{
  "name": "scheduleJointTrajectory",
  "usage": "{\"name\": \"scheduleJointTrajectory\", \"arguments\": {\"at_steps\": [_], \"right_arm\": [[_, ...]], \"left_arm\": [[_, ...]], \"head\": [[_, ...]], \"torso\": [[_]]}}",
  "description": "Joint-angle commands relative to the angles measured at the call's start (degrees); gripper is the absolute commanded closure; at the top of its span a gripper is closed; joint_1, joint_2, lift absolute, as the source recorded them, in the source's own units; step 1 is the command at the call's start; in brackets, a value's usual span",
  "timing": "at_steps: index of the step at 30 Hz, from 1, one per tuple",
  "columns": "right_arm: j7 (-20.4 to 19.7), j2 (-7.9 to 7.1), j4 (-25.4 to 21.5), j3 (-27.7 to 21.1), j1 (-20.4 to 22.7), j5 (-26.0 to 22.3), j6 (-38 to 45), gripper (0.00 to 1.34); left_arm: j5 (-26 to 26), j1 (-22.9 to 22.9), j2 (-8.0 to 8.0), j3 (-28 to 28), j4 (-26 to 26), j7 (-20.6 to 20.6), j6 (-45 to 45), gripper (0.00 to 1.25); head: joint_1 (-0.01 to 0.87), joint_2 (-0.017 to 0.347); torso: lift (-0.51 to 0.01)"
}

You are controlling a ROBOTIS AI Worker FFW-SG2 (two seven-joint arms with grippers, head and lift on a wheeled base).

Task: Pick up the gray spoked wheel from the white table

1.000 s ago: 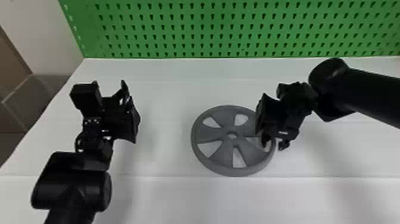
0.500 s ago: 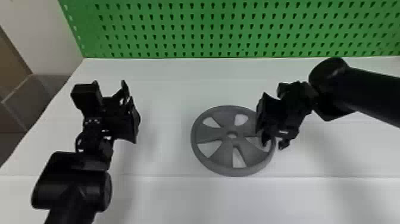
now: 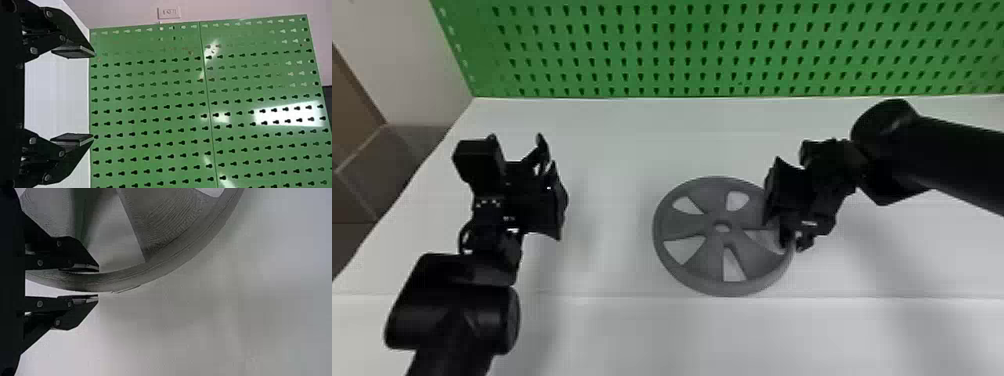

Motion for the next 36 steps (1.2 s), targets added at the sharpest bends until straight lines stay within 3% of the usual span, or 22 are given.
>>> {"name": "scheduleJointTrajectory", "arguments": {"at_steps": [1,28,36], "right_arm": [[-0.01,-0.04,0.0,-0.24,-0.15,0.46,0.0,1.07],[-0.01,0.13,0.0,-1.82,-0.15,0.72,1.32,1.07],[-0.01,0.05,0.0,-11.14,0.2,9.95,3.6,1.07]], "left_arm": [[-0.11,-0.02,-0.01,-0.1,0.0,0.0,0.0,0.49],[-0.02,-0.02,0.08,-0.01,0.09,0.0,0.0,0.49],[0.06,0.24,0.08,0.16,0.09,0.0,0.0,0.49]], "head": [[0.779,0.074],[0.779,0.074],[0.779,0.074]], "torso": [[-0.079],[-0.079],[-0.079]]}}
